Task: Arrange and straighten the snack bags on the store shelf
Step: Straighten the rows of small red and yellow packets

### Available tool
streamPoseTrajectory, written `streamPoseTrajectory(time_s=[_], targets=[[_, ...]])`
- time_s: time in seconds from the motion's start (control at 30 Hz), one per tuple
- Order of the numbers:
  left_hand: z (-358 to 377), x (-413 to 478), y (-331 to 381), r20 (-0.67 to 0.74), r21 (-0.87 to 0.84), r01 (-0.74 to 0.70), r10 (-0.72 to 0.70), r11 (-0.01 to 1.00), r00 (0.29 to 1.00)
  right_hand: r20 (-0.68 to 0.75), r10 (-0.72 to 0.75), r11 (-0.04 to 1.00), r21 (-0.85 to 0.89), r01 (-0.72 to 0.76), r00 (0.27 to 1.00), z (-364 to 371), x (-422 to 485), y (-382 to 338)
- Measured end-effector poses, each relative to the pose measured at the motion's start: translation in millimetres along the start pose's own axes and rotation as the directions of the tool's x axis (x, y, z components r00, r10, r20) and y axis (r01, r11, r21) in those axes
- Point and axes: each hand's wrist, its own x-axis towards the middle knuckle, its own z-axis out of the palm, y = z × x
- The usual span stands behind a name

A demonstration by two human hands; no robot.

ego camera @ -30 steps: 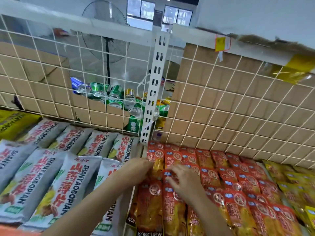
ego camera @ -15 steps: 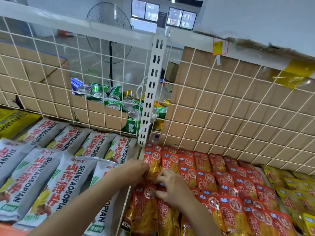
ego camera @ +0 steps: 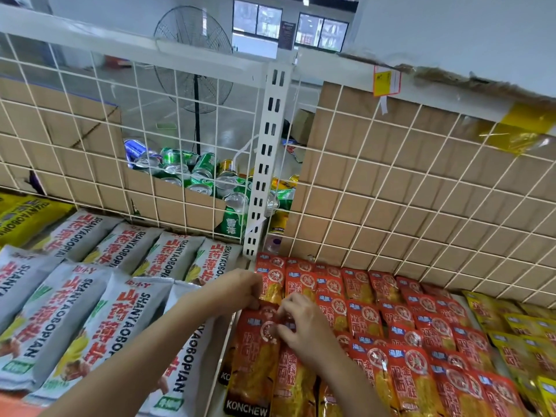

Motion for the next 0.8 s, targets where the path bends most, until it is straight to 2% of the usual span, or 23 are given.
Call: streamPoseTrajectory(time_s=[0.1, 0.23, 0.37, 0.53, 0.7, 0.8], targets=[[-1.1, 10.3, -4.1, -0.074, -0.07, 0.023, -0.028, 0.997, 0.997, -0.068, 0.026, 0.998, 0.051, -0.022, 0.997, -1.9, 3.1, 4.1], [-3.3, 20.2, -5.4, -0.149, -0.151, 0.039, -0.062, 0.988, 0.987, -0.046, 0.033, 0.999, 0.037, -0.031, 0.998, -2.1, 3.9, 10.2], [-2.5, 27.9, -6.5, -0.17, -0.145, 0.063, -0.087, 0.987, 0.982, -0.036, 0.078, 0.995, 0.059, -0.076, 0.996, 2.5, 7.9, 9.5], [2.1, 32.3, -4.7, -0.219, -0.112, 0.099, -0.122, 0.989, 0.968, -0.128, 0.186, 0.972, 0.169, -0.164, 0.974, -2.0, 14.8, 5.8], [-1.3, 23.8, -5.1, -0.333, -0.035, 0.076, -0.083, 0.997, 0.939, -0.083, 0.234, 0.957, 0.196, -0.215, 0.969, -2.1, 25.4, 8.4], [-6.4, 8.3, -0.4, -0.324, -0.009, 0.076, -0.074, 0.997, 0.943, -0.052, 0.238, 0.961, 0.16, -0.227, 0.97, -3.4, 31.3, 8.1]])
